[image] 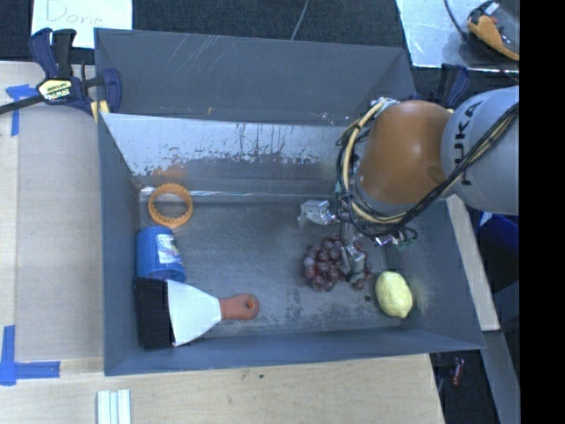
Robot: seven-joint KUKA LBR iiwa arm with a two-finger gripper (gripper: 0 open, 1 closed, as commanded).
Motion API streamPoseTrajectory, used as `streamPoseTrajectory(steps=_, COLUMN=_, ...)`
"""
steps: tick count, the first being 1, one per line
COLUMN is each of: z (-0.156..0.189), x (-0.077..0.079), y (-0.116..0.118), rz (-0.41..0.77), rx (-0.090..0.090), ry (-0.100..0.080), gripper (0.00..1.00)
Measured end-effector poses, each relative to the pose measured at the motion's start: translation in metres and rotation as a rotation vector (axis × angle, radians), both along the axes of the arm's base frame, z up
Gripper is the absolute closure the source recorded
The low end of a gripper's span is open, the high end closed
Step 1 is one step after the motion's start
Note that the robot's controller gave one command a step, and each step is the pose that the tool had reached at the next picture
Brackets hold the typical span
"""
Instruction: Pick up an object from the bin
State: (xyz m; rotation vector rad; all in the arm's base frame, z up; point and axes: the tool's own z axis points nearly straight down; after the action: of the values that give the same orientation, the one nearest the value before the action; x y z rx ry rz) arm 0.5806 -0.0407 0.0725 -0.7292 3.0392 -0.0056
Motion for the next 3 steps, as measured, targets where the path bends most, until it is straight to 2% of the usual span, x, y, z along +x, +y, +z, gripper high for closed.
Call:
streamPoseTrajectory(steps=1, z=0.001, x=0.023, y=0.006, rz=0.034, rx=0.007, ry=-0.008, gripper=1.0)
streamPoseTrajectory(steps=2, z=0.001, x=0.023, y=0.006, rz=0.034, rx=0.007, ry=-0.008, gripper=1.0)
streamPoseTrajectory(steps=3, z=0.024, x=0.019, y=0.006, rz=0.032, rx=0.008, ry=0.003, gripper=1.0)
